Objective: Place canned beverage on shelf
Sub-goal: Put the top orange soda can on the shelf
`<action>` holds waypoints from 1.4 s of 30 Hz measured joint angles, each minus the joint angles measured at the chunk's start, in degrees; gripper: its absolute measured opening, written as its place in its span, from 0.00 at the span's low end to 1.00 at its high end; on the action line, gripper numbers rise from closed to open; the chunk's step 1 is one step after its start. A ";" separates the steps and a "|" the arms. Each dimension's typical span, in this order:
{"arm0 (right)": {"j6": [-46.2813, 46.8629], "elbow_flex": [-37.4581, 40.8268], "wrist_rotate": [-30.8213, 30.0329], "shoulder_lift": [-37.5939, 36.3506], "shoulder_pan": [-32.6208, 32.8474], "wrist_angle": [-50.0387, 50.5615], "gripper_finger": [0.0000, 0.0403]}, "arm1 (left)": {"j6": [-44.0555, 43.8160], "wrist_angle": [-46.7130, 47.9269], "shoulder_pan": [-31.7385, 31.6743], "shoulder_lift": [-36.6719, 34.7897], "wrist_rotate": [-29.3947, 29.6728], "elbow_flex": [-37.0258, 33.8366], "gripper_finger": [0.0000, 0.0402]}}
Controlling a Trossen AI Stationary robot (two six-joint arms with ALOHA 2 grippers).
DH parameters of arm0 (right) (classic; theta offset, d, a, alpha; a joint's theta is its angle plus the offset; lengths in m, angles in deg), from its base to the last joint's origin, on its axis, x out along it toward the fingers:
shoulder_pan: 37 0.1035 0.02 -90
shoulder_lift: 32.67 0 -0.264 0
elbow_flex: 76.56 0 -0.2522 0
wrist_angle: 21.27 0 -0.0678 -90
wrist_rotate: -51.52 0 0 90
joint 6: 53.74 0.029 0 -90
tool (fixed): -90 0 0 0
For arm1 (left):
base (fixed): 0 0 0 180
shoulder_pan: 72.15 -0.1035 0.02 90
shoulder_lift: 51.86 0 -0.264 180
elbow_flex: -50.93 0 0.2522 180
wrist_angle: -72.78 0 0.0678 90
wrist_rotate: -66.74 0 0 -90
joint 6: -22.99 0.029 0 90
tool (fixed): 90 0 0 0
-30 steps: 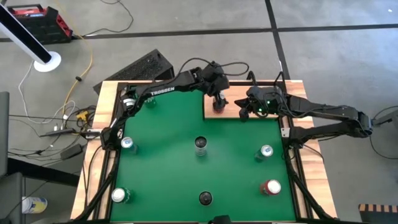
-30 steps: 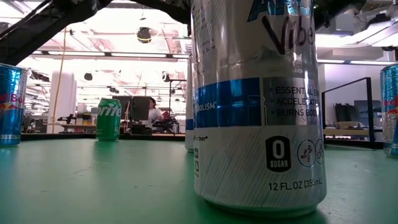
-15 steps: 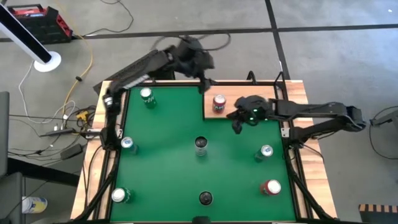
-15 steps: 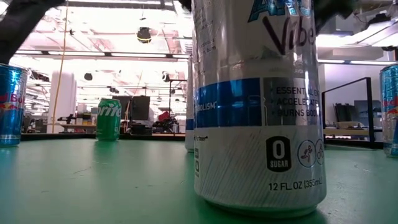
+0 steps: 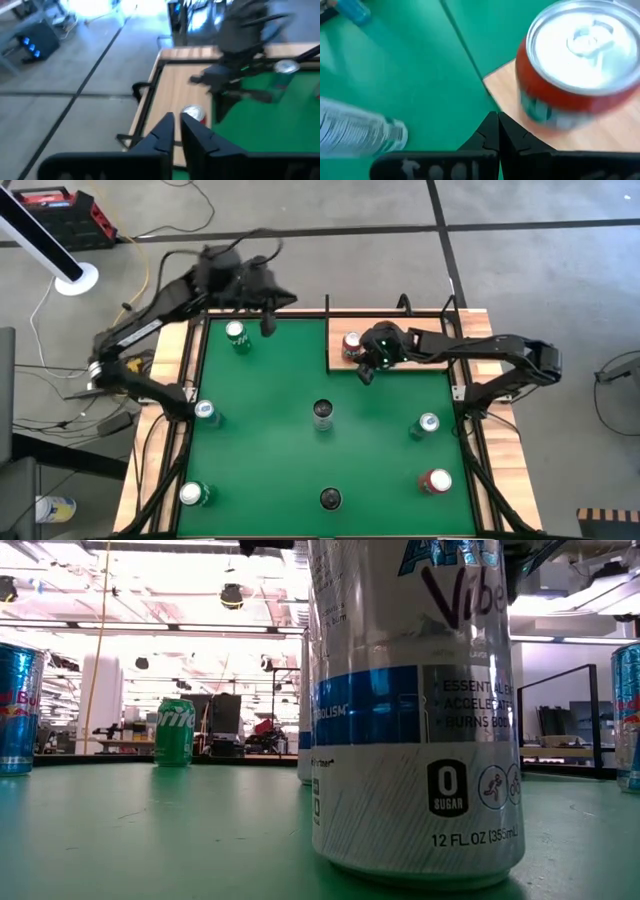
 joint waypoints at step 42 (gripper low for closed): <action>-7.29 -0.01 3.75 3.34 -12.23 -7.26 0.05 | -10.47 -15.38 -2.67 -18.66 -1.10 -26.51 0.00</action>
